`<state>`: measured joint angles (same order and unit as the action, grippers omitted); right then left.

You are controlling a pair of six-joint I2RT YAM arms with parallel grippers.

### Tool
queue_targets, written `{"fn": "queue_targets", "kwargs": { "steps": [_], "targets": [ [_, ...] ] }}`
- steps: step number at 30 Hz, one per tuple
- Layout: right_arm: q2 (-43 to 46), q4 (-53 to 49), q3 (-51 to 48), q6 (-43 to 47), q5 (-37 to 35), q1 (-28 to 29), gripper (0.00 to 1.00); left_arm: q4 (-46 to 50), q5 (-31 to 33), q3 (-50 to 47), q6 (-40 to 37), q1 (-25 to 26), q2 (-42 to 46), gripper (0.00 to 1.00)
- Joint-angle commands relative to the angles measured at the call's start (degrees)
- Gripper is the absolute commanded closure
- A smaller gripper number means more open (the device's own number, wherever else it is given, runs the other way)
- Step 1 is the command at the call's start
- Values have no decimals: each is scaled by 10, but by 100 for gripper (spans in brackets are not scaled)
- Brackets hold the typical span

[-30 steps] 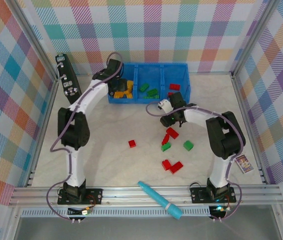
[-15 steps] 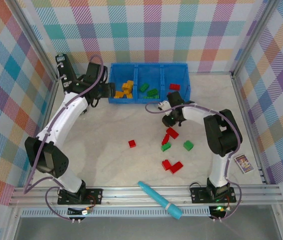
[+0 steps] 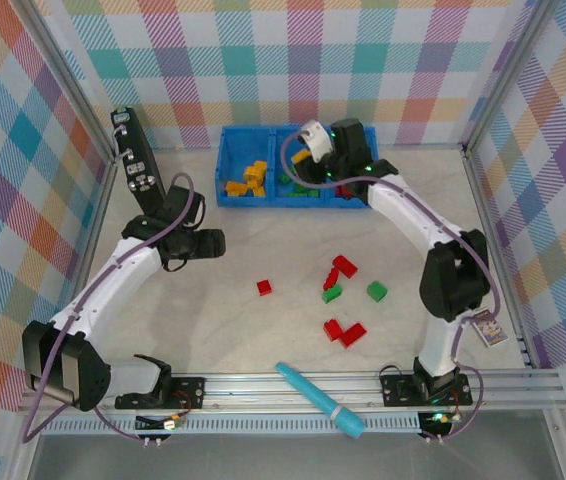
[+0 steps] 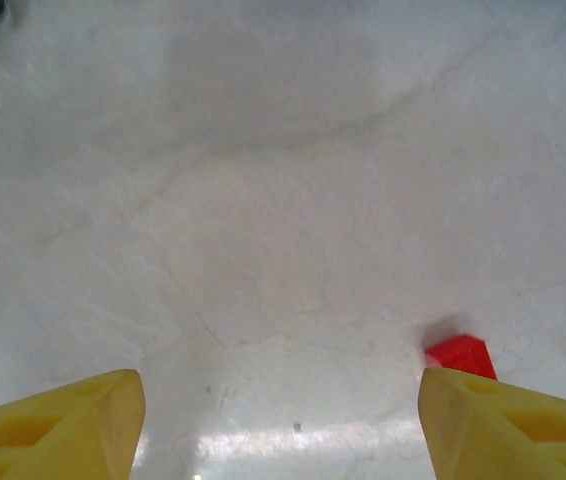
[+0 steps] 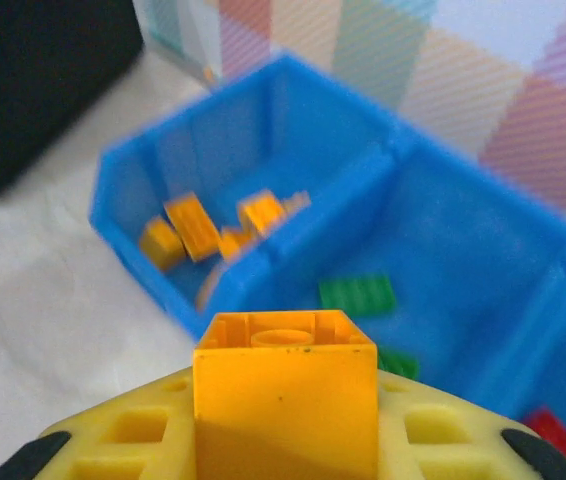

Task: Sort the legos into containers by color
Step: Place the lego in the container.

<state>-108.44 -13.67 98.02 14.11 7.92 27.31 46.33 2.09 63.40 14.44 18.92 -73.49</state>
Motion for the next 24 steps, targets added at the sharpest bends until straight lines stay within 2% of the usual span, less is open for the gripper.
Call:
{"fn": "queue_targets", "kwargs": {
  "steps": [1, 7, 14, 18, 24],
  "targets": [
    [-86, 51, 68, -21, 35, 23, 80, -21, -44, -35, 49, -4, 20, 28],
    [-240, 60, 246, -11, 38, 58, 79, -49, -60, -92, 105, 15, 26, 28],
    [-386, 13, 422, 20, 31, 78, 74, -70, -73, -114, 155, 57, 11, 29],
    [-419, 13, 447, 48, 11, 85, 65, -83, -72, -116, 179, 85, -14, 29],
    [-400, 27, 428, 52, 9, 85, 50, -111, -61, -98, 214, 124, -68, 29]
  ]
}}
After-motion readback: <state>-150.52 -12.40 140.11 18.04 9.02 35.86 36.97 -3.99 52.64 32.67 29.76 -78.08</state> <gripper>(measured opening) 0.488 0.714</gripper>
